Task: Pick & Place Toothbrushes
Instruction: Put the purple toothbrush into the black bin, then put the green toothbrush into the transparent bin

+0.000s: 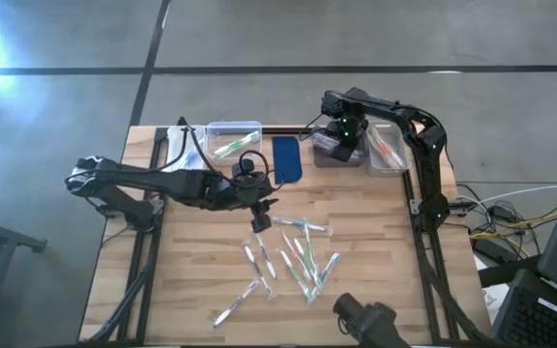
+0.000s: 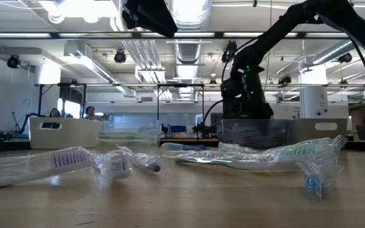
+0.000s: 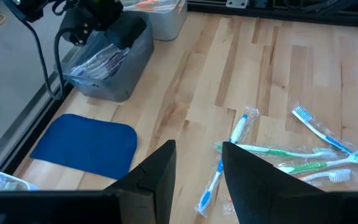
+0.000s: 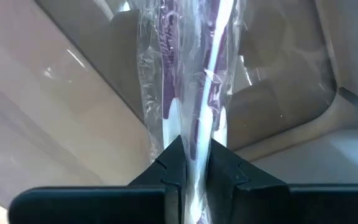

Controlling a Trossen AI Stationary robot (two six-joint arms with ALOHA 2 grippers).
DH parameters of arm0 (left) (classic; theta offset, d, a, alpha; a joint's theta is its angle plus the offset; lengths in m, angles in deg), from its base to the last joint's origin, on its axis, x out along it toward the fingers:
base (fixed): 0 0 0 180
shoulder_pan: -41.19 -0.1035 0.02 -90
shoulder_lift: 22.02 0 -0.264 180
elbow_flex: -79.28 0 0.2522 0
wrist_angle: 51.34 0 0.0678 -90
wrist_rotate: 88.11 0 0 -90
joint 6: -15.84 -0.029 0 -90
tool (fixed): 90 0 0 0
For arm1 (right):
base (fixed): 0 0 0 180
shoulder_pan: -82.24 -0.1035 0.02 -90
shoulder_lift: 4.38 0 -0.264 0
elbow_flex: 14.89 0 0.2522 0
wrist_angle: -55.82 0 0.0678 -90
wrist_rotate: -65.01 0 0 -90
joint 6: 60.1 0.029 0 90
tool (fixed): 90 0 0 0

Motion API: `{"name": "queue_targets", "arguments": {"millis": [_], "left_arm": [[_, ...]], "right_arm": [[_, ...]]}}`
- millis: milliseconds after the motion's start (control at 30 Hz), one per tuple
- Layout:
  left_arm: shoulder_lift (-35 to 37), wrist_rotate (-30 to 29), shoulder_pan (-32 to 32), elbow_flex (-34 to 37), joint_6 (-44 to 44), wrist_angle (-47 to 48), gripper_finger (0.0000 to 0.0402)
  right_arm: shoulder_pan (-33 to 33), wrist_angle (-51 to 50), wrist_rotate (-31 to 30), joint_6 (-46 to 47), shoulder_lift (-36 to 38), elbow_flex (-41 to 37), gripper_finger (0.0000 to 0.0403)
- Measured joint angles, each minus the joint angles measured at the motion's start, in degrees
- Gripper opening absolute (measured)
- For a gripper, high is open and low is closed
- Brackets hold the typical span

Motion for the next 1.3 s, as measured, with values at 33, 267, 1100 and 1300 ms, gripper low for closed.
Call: {"name": "queue_targets", "arguments": {"millis": [33,267,1100,1300], "left_arm": [[0.0,0.0,0.0,0.0,-0.01,0.0,0.0135],[0.0,0.0,0.0,0.0,-0.18,0.0,0.0135],[-0.02,0.02,-0.02,0.01,-0.4,-0.02,0.0135],[-0.02,0.02,0.0,0.0,-0.4,0.0,0.0135]], "right_arm": [[0.0,0.0,0.02,0.01,0.0,0.0,0.0044],[0.14,0.22,-0.14,-0.11,1.48,0.0,0.0125],[-4.57,-2.69,-2.01,12.26,26.36,2.64,0.0142],[-11.39,-2.82,-2.0,19.61,34.45,1.87,0.0102]]}}
